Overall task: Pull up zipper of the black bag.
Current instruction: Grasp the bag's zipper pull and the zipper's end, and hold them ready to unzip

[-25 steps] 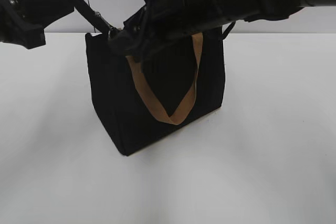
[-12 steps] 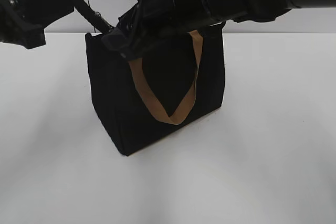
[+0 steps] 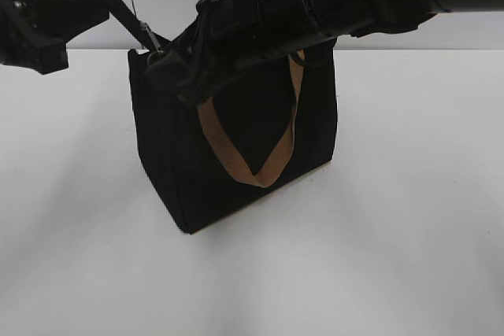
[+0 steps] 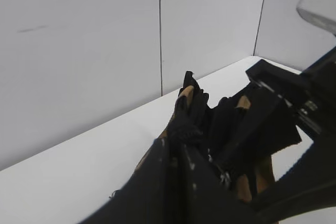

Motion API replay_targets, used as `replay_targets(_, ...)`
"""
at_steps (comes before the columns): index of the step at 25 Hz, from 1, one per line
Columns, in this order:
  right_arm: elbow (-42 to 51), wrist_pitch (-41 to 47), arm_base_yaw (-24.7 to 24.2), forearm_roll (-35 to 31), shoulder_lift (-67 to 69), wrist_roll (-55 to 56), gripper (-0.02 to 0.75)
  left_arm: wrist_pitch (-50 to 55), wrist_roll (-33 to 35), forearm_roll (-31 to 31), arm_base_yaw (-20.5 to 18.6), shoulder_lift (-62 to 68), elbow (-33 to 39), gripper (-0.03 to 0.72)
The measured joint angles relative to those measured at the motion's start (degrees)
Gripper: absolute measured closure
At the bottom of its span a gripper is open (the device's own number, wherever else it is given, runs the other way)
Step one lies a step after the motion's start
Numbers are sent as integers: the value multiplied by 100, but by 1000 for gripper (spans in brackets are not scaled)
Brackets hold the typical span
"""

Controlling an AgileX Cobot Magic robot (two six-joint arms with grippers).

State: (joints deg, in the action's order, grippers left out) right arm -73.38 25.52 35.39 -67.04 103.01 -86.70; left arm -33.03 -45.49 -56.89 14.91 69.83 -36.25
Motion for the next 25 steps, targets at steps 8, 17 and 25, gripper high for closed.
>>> replay_targets(8,0,158,0,6,0,135,479,34,0,0,0,0,0,678)
replay_targets(17,0,158,0,6,0,282,591,62,0,0,0,0,0,678)
replay_targets(25,0,153,0,6,0,404,753,145,0,0,0,0,0,678)
